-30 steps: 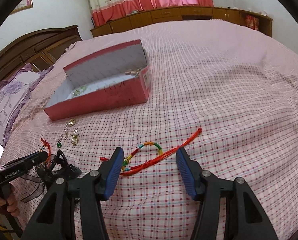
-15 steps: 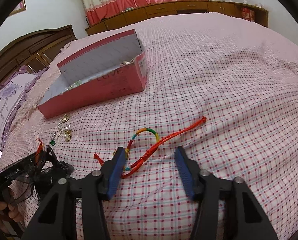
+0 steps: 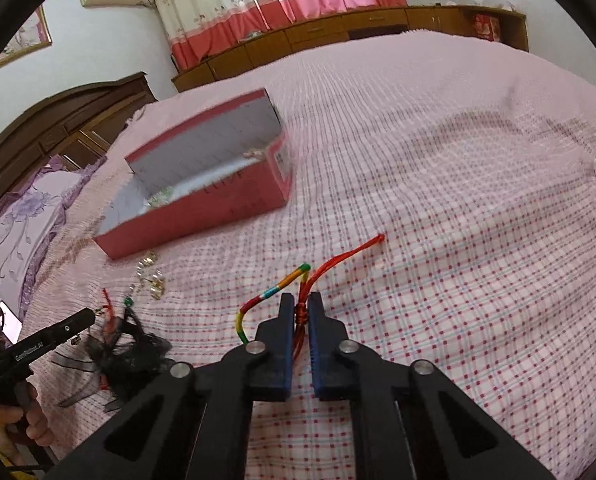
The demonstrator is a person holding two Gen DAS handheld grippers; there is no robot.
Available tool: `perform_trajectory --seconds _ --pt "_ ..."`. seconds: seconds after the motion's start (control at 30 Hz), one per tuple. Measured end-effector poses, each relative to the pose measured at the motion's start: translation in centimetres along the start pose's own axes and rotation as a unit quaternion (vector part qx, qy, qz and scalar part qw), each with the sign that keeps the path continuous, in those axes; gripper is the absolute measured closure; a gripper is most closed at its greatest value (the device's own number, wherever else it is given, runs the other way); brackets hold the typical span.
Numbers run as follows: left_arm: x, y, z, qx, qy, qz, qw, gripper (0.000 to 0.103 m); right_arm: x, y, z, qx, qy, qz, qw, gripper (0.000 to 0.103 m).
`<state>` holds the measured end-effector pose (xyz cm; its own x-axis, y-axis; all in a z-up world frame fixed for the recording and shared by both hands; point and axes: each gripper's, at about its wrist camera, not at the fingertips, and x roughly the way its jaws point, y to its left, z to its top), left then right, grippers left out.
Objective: Organize jewelry
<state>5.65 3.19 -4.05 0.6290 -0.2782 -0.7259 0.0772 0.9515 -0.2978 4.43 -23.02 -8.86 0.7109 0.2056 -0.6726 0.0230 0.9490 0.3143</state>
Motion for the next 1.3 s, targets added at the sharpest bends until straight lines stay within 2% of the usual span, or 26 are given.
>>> perform_trajectory --seconds 0.3,0.5,0.57,0.63,0.8,1.0,1.03,1.07,1.3 --pt "-2.1 -0.9 0.6 0.018 -0.024 -0.008 0.9995 0.103 -2.5 1.4 1.2 -0.023 -0.035 0.019 0.999 0.097" --pt "-0.8 -1.0 0.4 0.038 0.008 0.018 0.9991 0.103 -3.3 2.0 1.4 -0.029 -0.045 0.028 0.998 0.097" --pt "-0.1 -1.0 0.1 0.039 0.023 0.023 0.9987 0.101 -3.5 2.2 1.5 -0.032 -0.048 0.028 0.998 0.097" --pt "0.5 -0.9 -0.1 0.038 0.033 0.026 0.9984 0.094 -3.7 2.2 1.5 -0.033 -0.050 0.028 0.998 0.097" --pt "2.2 -0.7 -0.7 0.032 0.058 0.035 0.9972 0.090 -3.8 2.1 1.6 -0.032 -0.053 0.032 0.998 0.097" --pt "3.6 -1.0 -0.5 0.040 0.049 0.040 0.9972 0.092 -3.6 2.0 1.7 -0.030 -0.051 0.040 0.997 0.097" --pt "3.7 -1.0 -0.4 0.039 0.044 0.041 0.9974 0.100 -3.6 2.0 1.7 -0.030 -0.052 0.040 0.997 0.097" --pt "3.9 -1.0 -0.4 0.041 0.041 0.045 0.9973 0.103 -3.6 2.0 1.7 -0.029 -0.053 0.042 0.997 0.097" --pt "2.8 -0.9 0.2 0.028 0.014 0.027 0.9991 0.103 -3.8 2.4 2.1 -0.032 -0.060 0.048 0.996 0.097"
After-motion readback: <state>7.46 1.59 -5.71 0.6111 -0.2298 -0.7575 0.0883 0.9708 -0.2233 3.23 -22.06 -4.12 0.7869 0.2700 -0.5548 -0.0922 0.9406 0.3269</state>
